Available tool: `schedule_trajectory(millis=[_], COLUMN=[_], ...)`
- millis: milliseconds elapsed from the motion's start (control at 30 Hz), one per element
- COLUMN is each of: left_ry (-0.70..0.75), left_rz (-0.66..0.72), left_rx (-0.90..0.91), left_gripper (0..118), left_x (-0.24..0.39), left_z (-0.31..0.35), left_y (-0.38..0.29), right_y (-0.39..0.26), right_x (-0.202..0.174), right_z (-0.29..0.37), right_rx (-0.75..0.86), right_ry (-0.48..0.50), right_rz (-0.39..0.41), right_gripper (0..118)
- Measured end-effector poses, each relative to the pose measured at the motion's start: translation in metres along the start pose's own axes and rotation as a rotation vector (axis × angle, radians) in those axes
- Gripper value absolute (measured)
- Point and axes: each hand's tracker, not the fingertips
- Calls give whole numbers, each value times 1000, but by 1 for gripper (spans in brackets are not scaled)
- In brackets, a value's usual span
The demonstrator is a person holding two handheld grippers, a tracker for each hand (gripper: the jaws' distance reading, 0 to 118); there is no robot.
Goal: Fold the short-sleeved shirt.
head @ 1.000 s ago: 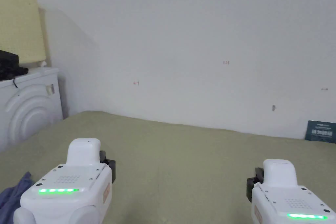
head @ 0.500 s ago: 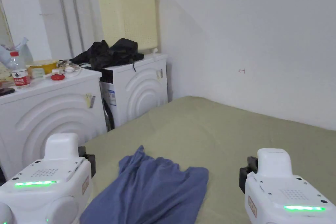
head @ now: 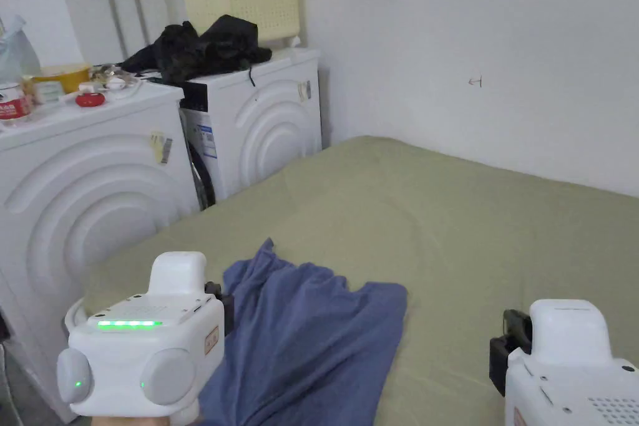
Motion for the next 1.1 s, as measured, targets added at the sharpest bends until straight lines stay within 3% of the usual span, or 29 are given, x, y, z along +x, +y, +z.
schedule_trajectory(millis=[233,300,333,400,433,500,633,667,700,733,800,867,1000,1100], left_ry=[-115,-136,-137,-159,-168,-173,-153,-146,-144,-146,-136,-31,-92,-193], left_rz=[55,25,5,-30,-42,-75,-127,-114,-117,-119,-116,-168,-209,-222], left_rx=[-280,-353,-391,-436,-484,-502,-583,-555,-561,-550,-505,-460,-413,-370], left_gripper=[2,7,24,91,115,116,114,111,101,73,1,1,1,1], left_x=[32,39,43,48,50,56,65,65,65,67,69,73,94,125], left_z=[-153,-185,-201,-226,-239,-246,-264,-263,-261,-251,-238,-227,-185,-144], left_y=[-29,-36,-40,-46,-50,-56,-74,-70,-66,-64,-55,-47,-21,10], right_y=[-44,-53,-58,-67,-71,-78,-89,-90,-90,-90,-88,-83,-74,-68], right_x=[24,28,30,35,37,40,46,47,49,51,57,65,89,115], right_z=[-26,-33,-36,-41,-43,-46,-47,-46,-43,-40,-31,-17,17,47], right_rx=[-115,-139,-152,-172,-181,-203,-235,-244,-245,-245,-242,-231,-187,-169], right_ry=[-53,-59,-72,-78,-80,-88,-94,-93,-96,-100,-102,-112,-160,-211], right_rz=[12,18,26,29,25,17,3,1,1,-2,-13,-26,-25,-67], right_gripper=[0,0,0,0,0,0,0,0,0,0,0,0,0,0])
